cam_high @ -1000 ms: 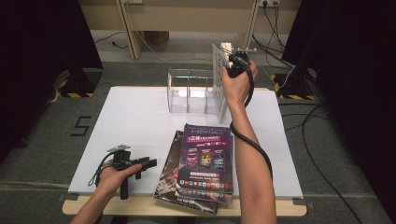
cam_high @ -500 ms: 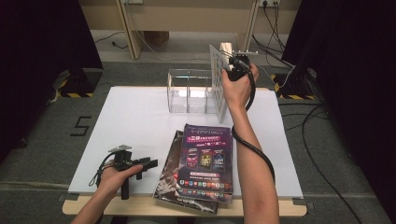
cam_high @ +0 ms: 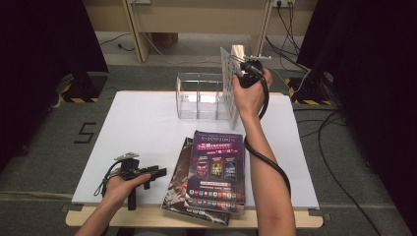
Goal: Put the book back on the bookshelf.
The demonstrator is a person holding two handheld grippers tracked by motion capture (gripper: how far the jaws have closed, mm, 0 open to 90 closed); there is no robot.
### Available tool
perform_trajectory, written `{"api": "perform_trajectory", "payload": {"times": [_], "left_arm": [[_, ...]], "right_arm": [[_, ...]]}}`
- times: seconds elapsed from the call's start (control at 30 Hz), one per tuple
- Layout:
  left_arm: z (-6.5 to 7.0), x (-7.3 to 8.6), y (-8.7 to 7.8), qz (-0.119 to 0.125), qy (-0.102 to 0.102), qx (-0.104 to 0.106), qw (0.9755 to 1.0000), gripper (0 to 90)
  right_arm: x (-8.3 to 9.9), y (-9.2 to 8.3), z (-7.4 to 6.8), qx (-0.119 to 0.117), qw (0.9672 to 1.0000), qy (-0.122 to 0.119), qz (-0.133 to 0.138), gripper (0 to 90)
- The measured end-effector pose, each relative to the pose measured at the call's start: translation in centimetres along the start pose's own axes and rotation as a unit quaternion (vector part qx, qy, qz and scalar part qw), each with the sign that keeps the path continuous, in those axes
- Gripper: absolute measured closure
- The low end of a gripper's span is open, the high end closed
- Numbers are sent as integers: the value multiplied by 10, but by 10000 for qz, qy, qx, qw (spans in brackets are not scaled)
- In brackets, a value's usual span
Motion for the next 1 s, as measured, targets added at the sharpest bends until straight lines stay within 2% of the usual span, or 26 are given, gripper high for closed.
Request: {"api": "perform_trajectory", "payload": {"times": [1.0], "left_arm": [[3, 0, 1, 3, 29, 24, 10000, 470]], "right_arm": [[6, -17, 0, -50, 9999, -77, 55, 583]]}}
Point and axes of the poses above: each handheld gripper's, and its own axes: y roughly forward along the jaws, x roughly out of its underside, z roughly to its right, the point moved 5 cm from there along y, roughly forward along the jaws, and after that the axes turned 1 degree about x, right-handed, at the moved point
